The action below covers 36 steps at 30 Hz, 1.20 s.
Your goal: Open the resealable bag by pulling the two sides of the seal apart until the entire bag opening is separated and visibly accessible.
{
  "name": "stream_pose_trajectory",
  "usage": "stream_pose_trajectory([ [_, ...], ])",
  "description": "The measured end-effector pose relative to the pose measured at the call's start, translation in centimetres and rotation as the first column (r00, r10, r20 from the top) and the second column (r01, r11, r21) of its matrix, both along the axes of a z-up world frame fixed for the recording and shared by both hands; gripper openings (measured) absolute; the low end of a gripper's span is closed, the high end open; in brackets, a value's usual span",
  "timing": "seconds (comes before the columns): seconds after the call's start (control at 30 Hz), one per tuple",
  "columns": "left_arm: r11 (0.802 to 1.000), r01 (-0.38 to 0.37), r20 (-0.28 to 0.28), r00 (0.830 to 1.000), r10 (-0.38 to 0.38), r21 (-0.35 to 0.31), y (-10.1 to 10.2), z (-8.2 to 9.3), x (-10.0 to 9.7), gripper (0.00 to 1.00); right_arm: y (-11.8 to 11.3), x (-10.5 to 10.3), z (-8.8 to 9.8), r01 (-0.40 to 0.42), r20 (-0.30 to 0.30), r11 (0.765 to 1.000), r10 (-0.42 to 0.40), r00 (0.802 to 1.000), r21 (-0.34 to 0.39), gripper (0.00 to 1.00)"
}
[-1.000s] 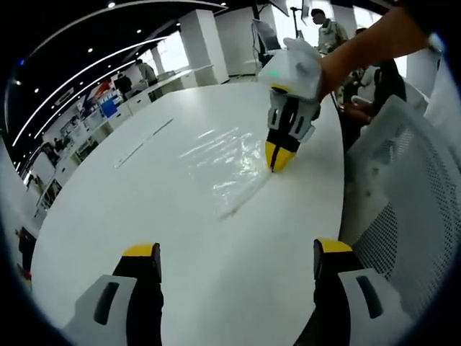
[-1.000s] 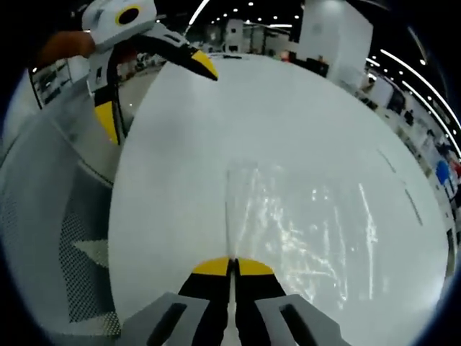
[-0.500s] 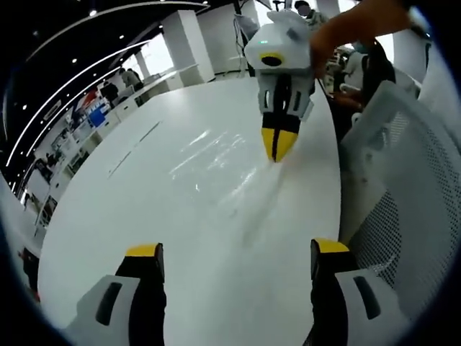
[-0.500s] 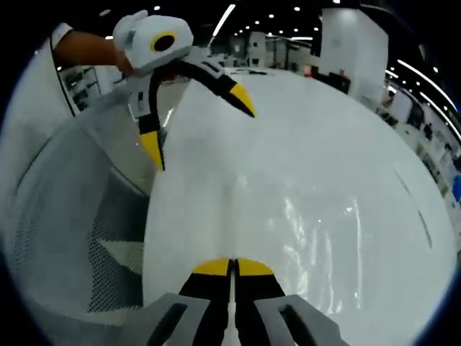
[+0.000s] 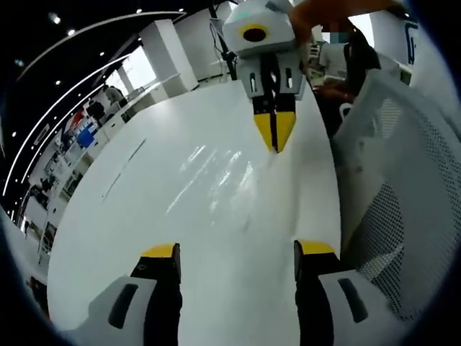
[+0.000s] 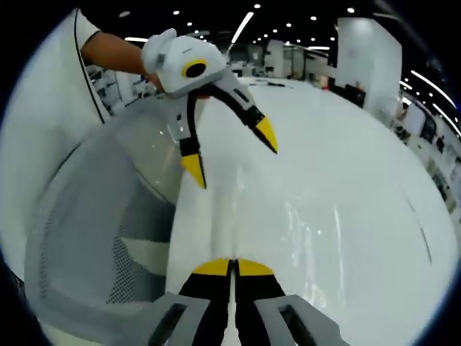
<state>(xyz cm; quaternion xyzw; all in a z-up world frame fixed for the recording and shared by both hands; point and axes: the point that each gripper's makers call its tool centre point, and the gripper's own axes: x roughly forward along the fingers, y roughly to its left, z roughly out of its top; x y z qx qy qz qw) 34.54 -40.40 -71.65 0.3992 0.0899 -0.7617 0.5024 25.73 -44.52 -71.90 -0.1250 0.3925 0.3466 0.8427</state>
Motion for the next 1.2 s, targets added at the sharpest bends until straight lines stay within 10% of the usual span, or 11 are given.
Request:
stream_pose_trajectory([
  [0.43, 0.995, 0.102, 0.031, 0.994, -0.101, -0.02, 0.1, 0.7, -1.9, 0.07, 0.1, -0.3, 0.6, 0.005, -0.011, 1.0, -0.004, 1.0, 0.021, 0.0],
  [0.87, 0.993, 0.12, 0.038, 0.992, -0.12, 0.003, 0.5, 0.4, -1.9, 0.0, 0.1, -0.2, 0.6, 0.061, -0.014, 0.997, -0.06, 0.998, 0.054, 0.0],
  [1.2, 0.993, 0.12, 0.039, 0.992, -0.12, -0.004, -0.1, 0.9, -1.6, 0.0, 1.3, 2.6, 2.9, 0.099, 0.109, 0.99, -0.109, 0.988, 0.101, 0.09],
])
